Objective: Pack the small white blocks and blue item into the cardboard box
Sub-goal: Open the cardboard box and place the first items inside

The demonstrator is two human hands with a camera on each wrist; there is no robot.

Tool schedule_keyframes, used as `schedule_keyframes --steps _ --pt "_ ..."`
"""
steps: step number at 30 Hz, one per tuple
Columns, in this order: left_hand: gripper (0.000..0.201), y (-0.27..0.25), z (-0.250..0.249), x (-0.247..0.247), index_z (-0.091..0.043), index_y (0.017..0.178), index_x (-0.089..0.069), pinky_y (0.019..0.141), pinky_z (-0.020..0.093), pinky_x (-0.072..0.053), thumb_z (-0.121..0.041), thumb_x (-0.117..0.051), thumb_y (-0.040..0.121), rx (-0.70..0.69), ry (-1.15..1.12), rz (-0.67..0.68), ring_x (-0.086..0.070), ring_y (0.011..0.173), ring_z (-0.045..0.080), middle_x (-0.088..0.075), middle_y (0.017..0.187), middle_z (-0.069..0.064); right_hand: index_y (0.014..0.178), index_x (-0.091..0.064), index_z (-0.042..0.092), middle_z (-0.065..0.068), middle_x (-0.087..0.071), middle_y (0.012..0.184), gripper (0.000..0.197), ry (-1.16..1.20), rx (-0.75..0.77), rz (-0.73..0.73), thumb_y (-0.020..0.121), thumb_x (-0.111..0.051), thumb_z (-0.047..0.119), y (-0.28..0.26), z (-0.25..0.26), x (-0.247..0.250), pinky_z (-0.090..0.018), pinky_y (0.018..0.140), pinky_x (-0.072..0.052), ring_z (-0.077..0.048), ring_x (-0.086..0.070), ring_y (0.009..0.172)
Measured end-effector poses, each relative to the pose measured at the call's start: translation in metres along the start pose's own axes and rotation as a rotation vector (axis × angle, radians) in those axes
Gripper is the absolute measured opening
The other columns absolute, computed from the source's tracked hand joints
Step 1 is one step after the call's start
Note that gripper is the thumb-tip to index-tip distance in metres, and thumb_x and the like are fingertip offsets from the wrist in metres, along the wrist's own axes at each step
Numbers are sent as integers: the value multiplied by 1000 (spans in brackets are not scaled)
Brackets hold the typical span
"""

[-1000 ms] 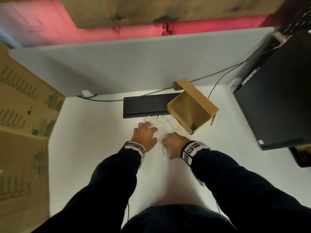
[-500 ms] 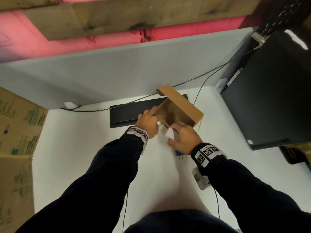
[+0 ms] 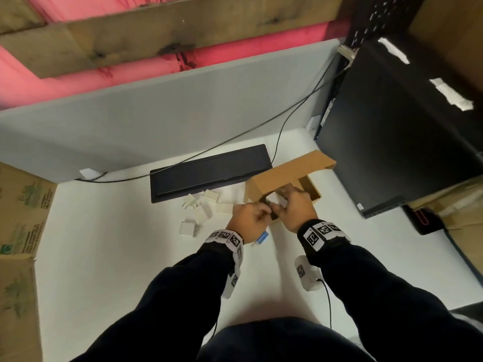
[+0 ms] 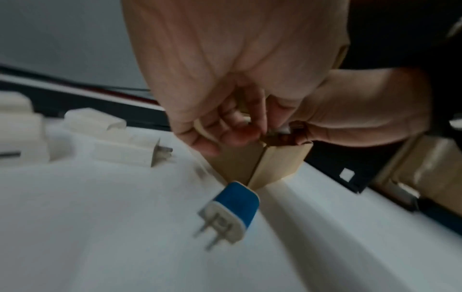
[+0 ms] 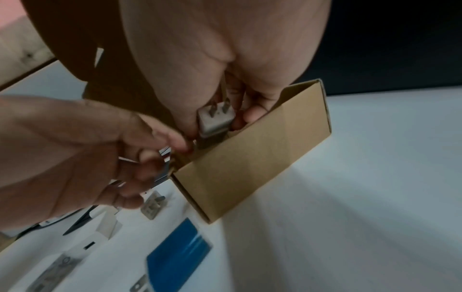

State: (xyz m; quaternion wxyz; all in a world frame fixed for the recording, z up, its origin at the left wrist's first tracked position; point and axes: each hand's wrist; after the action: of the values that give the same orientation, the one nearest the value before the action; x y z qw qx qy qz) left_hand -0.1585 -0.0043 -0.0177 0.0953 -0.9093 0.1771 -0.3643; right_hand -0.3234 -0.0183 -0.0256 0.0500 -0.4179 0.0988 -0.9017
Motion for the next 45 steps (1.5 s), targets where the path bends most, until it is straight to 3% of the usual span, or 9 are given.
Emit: schedule_keyframes --steps 4,8,11,16,23,30,35,39,45 --pt "24 10 -4 5 -13 74 -54 52 9 -37 -23 -75 82 248 -269 -339 -50 50 3 -51 57 -4 101 -59 19 -5 -66 90 31 -2 -34 22 81 -81 28 2 -2 0 -30 76 -50 -26 -61 84" --pt "27 30 -1 15 -16 92 -57 71 23 -37 -31 -77 81 316 -338 -470 -54 74 12 -61 90 5 103 -69 18 -7 -67 98 28 -30 -79 88 78 -81 16 15 -4 -1 -21 75 -40 -23 -59 86" --pt "31 46 8 23 -31 104 -56 86 32 -47 -31 -71 78 261 -331 -369 -59 100 19 -63 115 2 110 -72 18 -10 -69 105 31 -50 -87 112 80 -77 11 24 -4 -3 -20 75 -41 -28 -64 93" --pt "58 60 9 32 -50 121 -47 82 44 -60 -11 -65 82 249 -279 -19 -65 98 22 -56 125 -9 118 -69 18 -9 -71 109 34 -21 -102 130 84 -76 17 37 2 -7 -27 86 -51 -28 -66 102" --pt "68 62 11 23 -51 128 -50 87 53 -59 -8 -63 77 212 -316 -3 -66 98 25 -60 124 -2 100 -59 19 -3 -64 88 28 105 -149 137 81 -80 20 58 17 -18 -28 75 -48 -19 -59 76" --pt "68 57 15 25 -45 137 -52 77 48 -64 -4 -62 84 240 -423 31 -63 60 15 -68 66 -10 91 -71 14 -4 -66 90 16 10 -222 201 90 -74 30 62 8 -25 -29 74 -47 -19 -60 76" --pt "71 56 17 22 -48 140 -48 78 46 -64 -2 -59 86 207 -394 23 -58 52 7 -65 126 24 85 -73 13 -10 -68 92 16 6 -212 179 93 -70 25 66 4 -30 -15 62 -42 -7 -54 64" --pt "74 51 16 21 -50 142 -43 79 48 -62 -1 -55 87 216 -366 28 -60 57 14 -72 97 18 88 -73 14 -12 -68 100 10 27 -202 157 94 -66 16 67 7 -31 -11 54 -37 -8 -58 66" --pt "66 40 22 24 -40 144 -47 84 20 -56 -3 -58 90 118 -286 -34 -65 79 15 -54 143 1 102 -70 14 -6 -70 95 13 51 31 -8 93 -66 22 39 12 -13 -32 79 -52 -22 -63 84"
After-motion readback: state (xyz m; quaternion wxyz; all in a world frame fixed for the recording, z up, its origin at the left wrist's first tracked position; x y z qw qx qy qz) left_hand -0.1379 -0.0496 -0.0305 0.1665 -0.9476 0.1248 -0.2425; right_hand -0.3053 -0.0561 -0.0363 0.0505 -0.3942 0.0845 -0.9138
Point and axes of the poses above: each hand's wrist, its own y-axis towards the middle knuckle, its own x-axis out of the back of the hand, z = x × y
